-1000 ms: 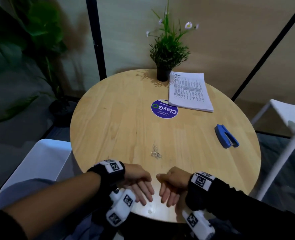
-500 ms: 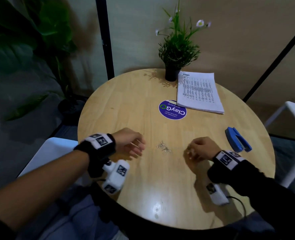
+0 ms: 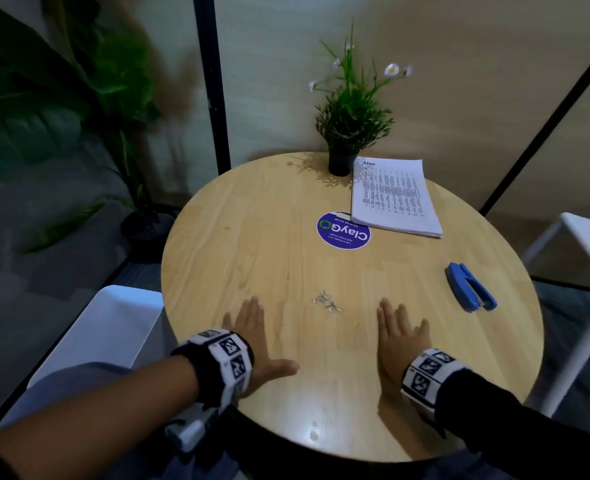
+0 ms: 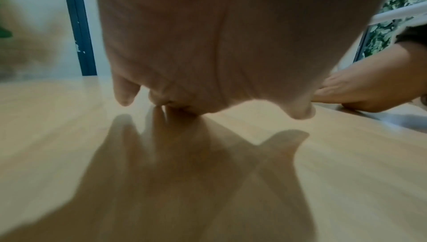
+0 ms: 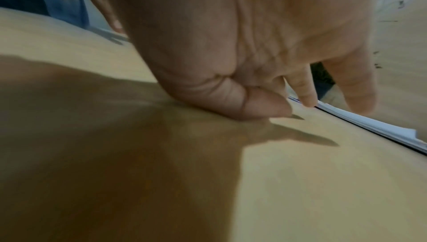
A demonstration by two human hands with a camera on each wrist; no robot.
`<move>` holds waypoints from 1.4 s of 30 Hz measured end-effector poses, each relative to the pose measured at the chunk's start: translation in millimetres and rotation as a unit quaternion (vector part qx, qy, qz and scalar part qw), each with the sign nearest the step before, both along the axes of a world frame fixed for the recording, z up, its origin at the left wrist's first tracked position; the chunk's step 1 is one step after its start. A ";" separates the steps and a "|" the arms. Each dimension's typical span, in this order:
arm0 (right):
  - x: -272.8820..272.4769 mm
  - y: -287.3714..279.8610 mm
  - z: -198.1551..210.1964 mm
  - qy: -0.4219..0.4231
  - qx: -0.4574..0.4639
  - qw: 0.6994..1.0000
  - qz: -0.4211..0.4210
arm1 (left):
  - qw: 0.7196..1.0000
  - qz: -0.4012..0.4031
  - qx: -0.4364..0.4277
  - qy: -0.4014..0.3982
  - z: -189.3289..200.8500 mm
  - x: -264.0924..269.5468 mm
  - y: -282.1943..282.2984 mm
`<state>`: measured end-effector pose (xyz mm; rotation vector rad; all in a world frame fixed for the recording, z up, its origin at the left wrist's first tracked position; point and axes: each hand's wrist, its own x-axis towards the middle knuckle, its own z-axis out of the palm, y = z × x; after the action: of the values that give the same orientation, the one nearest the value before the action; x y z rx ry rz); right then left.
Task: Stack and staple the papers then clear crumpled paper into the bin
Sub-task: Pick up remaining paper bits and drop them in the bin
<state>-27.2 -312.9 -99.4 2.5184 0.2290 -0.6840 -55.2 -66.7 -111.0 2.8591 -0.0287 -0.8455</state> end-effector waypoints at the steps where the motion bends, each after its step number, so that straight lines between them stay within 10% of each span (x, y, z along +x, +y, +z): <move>1: 0.4 9.5 -0.2 0.007 0.002 1.000 0.009 | 1.000 -0.003 -0.001 -0.011 1.6 2.7 -9.8; 11: 25.0 54.2 -5.9 0.000 0.102 0.993 0.065 | 0.999 -0.053 -0.002 -0.006 0.3 36.6 -63.3; 16: 35.4 10.8 15.1 -0.049 0.321 0.946 0.008 | 0.993 -0.055 -0.099 -0.038 32.5 45.5 -32.3; 19: 34.9 -17.8 27.6 -0.016 0.380 0.917 -0.118 | 0.957 0.086 -0.267 -0.071 33.0 54.7 -8.6; 24: 29.2 -5.8 17.7 0.103 0.478 0.807 -0.331 | 0.873 0.274 -0.369 0.163 22.0 56.2 -13.4; 29: 46.5 33.5 6.5 0.022 0.427 0.878 -0.217 | 0.860 0.272 -0.400 0.162 20.9 69.4 -47.9; 34: 47.9 17.9 16.5 -0.016 0.455 0.869 -0.194 | 0.865 0.264 -0.421 0.068 18.9 74.3 -68.9; 38: 34.7 -61.6 17.2 -0.172 0.434 0.848 -0.252 | 0.939 0.121 -0.273 -0.172 15.4 78.9 -48.4; 42: 22.0 -129.8 12.0 -0.231 0.338 0.853 -0.323 | 0.983 0.047 -0.123 -0.126 3.2 76.7 -41.7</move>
<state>-5.2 -442.6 -87.4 3.3747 -0.7093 -0.1943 21.5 -108.4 -107.8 2.6879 -0.0269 -0.4237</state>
